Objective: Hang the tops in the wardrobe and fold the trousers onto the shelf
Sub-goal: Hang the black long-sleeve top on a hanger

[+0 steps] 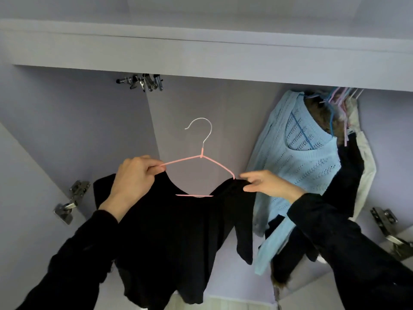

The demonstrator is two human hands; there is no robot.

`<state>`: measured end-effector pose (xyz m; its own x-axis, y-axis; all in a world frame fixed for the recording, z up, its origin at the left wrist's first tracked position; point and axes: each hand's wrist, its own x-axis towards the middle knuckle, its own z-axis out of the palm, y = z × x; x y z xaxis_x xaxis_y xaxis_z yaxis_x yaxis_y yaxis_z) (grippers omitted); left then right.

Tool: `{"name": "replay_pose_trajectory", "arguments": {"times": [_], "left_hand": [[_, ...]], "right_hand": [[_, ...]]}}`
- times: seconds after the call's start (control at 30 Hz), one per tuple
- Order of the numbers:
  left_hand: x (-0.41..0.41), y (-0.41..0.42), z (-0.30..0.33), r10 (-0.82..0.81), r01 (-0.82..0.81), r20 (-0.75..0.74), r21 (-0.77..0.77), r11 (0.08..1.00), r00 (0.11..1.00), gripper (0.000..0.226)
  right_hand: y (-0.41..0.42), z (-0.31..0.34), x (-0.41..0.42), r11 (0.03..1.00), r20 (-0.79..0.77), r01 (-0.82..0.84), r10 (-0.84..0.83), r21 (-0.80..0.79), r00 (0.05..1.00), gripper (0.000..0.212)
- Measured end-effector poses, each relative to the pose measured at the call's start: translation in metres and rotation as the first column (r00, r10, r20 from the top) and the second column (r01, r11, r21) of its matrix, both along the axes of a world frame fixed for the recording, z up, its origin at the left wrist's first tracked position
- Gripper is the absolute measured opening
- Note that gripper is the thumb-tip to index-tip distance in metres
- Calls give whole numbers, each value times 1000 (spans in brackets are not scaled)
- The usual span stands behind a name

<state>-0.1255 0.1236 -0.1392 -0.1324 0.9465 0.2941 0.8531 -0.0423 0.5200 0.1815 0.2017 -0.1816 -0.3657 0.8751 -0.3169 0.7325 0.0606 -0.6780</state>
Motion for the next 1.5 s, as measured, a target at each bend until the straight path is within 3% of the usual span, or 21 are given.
{"name": "replay_pose_trajectory", "arguments": {"times": [0.13,0.23,0.27,0.37,0.47,0.6,0.63,0.7,0.8,0.87,0.93,1.03,1.17,1.27,1.4,1.5], "left_hand": [[-7,-4,2,32,-33,21,18,999,999,18],[-14,-7,2,71,-71,-40,10,997,997,19],[-17,-7,1,74,-74,-74,9,997,994,19],[-23,-11,-1,80,-82,-140,-11,997,987,19],[-32,-14,-4,88,-92,-142,-23,995,986,18],[-38,-11,-9,67,-68,-130,-5,998,989,18],[-37,-10,-11,63,-62,-90,9,998,994,18],[-33,-9,-13,67,-68,38,36,997,997,18],[-28,-8,-16,26,-34,136,57,998,990,18],[-21,-7,-19,-19,11,149,52,999,989,18],[-12,-6,-19,-46,36,168,61,998,985,18],[-3,-2,-18,-69,55,194,76,996,979,17],[-6,1,-21,-82,100,294,-47,994,952,20],[-21,-2,-32,-61,100,241,-153,983,969,28],[-33,-1,-43,70,-57,181,-74,996,981,18],[-28,4,-46,64,-50,198,-77,996,978,16]], "right_hand": [[-7,-15,-6,989,-18,80,-79,122,997,30],[-2,-20,-3,985,-69,58,-47,165,997,76],[-1,-18,-3,983,-98,52,-34,178,995,80],[-11,9,-10,981,-173,50,-17,188,985,28],[-13,21,-13,973,-282,62,3,222,960,22],[-13,31,-13,921,-474,243,-75,305,877,17],[-13,32,-11,917,-479,250,-77,310,874,17],[-10,28,-8,943,-324,156,-56,293,945,22],[-7,17,-4,964,-15,35,-32,265,999,44],[-9,18,-7,951,49,16,-32,309,998,59],[-12,23,-16,927,26,-15,6,376,1000,54],[-16,28,-35,911,-55,-10,36,411,998,16],[-20,27,-39,891,-212,124,-32,437,977,22],[-22,26,-32,887,-221,161,-68,434,973,21],[-22,26,-17,890,-220,191,-105,415,970,21],[-24,27,-9,892,-238,214,-125,398,963,24]]}}
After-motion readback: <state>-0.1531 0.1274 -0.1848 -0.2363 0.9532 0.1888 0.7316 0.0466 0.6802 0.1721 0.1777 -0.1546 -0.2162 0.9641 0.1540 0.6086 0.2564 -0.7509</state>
